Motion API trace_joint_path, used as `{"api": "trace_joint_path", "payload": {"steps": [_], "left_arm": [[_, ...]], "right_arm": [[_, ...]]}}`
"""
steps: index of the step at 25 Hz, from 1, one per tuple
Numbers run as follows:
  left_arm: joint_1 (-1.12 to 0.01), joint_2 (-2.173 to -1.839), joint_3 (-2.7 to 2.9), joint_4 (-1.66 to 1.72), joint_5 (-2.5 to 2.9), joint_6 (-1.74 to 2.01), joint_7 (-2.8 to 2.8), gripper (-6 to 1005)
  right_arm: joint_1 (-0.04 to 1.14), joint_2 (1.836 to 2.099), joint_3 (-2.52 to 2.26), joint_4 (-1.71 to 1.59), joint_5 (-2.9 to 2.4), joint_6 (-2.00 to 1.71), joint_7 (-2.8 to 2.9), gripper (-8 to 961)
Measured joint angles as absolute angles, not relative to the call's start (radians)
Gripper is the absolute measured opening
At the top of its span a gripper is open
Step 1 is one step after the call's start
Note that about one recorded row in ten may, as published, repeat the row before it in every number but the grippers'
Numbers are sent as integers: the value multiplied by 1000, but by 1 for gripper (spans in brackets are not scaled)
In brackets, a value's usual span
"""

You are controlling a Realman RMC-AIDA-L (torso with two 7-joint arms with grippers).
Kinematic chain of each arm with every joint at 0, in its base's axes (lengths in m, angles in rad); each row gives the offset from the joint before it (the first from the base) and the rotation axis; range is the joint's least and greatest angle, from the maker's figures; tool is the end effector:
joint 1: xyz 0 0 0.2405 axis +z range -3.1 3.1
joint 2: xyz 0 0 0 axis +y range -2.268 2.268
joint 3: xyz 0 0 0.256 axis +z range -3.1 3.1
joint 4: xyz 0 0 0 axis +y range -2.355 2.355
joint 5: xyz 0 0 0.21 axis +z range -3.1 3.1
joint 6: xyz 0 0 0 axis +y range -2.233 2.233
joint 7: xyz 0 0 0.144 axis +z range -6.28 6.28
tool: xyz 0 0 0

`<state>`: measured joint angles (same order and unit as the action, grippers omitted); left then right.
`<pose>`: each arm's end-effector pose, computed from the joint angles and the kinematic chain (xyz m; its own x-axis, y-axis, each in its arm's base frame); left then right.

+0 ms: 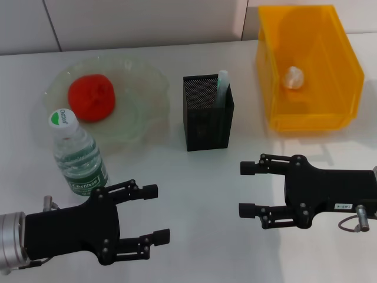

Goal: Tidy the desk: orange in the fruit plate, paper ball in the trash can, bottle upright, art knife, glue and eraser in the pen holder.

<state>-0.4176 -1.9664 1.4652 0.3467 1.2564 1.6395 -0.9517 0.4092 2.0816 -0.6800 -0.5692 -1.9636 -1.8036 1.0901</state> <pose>-0.2680 0.2541 -0.0396 0.7543 0.1977 0.6261 0.2339 -0.9719 0.0252 0.2756 0.2636 -0.0086 0.7692 -0.2008 -0.6066 -0.2895 -0.9558 -0.0506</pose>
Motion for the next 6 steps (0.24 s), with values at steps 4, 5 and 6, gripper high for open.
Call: {"api": "trace_joint_path", "payload": {"steps": [4,5,6], "left_arm": [[-416,-1969,1459,348,1256,1638,-949,811],[-416,-1970,1459,348,1256,1637,-949,811],[-416,-1971,1459,348,1256,1636,-949,811]], "right_arm": [[408,2082,-679,-569,-1962,-1803,1089,788],[408,2082,-678,-569,-1960,-1802,1089,788],[406,2082,-677,-569,-1957,-1800,1089,788]]}}
